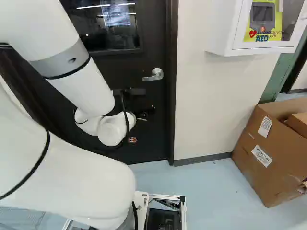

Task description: Open the door and move inside

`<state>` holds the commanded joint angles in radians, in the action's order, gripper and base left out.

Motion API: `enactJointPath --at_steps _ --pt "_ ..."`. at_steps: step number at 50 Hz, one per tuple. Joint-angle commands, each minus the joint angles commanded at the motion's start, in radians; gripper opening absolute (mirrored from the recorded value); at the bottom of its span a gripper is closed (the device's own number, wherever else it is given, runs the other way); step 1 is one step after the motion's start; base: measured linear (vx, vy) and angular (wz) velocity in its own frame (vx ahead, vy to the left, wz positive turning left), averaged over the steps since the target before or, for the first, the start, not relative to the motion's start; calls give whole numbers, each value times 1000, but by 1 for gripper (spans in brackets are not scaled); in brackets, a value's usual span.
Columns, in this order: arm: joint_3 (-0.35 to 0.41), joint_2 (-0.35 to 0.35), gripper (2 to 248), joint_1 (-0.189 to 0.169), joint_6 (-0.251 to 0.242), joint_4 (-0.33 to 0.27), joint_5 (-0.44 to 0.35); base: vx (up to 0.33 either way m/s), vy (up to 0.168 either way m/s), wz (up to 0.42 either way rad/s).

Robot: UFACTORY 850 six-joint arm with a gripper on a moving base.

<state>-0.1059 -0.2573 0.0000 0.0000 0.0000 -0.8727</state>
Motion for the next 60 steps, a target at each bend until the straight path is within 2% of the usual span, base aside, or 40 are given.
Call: enactJointPath --at_steps 15,60 --pt "-32 29 247 0 0 0 0 0 0 0" --pt "-127 11 247 0 0 0 0 0 0 0"
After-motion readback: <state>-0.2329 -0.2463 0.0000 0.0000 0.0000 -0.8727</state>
